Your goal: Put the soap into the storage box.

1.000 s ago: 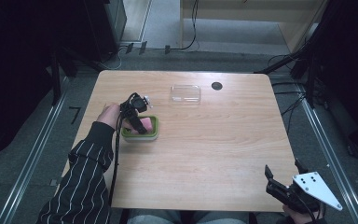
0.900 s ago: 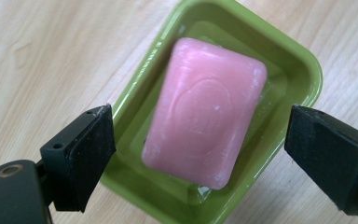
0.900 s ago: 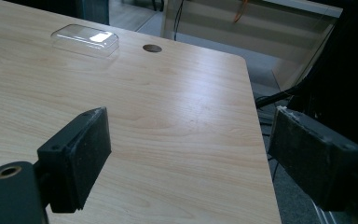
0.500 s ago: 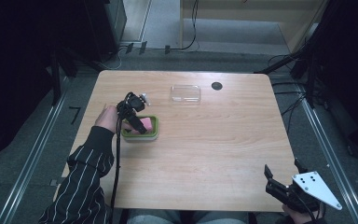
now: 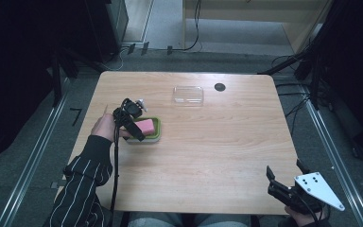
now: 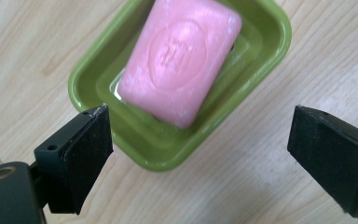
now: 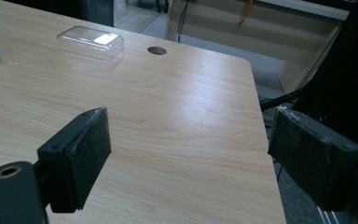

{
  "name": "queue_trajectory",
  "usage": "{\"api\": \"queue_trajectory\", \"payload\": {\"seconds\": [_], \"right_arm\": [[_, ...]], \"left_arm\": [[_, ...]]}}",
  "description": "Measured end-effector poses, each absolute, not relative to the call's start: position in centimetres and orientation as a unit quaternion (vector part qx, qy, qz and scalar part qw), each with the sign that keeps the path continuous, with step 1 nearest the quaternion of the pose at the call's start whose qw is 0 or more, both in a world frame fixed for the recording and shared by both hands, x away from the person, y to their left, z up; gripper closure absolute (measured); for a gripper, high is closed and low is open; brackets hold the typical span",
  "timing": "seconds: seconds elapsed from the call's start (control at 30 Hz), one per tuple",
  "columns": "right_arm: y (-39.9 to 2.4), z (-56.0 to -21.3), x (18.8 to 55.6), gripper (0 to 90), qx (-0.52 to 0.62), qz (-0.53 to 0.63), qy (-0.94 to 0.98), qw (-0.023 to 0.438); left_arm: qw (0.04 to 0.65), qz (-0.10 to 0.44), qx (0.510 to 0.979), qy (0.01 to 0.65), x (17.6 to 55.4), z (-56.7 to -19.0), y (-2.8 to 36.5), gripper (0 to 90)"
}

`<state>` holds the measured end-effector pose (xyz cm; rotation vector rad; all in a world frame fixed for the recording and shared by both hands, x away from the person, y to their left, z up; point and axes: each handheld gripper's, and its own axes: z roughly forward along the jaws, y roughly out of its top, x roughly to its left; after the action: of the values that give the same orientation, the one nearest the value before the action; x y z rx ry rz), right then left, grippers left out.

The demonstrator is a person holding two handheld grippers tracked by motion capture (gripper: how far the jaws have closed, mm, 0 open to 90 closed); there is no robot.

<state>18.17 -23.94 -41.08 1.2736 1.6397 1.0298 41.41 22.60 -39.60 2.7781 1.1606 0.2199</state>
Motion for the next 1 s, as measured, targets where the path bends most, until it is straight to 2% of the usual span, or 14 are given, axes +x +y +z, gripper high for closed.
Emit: {"api": "queue_trajectory", "payload": {"seconds": [1.0], "right_arm": [[-22.6,-41.0,19.7,13.7,0.480,0.422,0.664,0.388]], "left_arm": [[0.061,0.069,0.893,0.441,35.4,-40.5,24.7,3.7]]}}
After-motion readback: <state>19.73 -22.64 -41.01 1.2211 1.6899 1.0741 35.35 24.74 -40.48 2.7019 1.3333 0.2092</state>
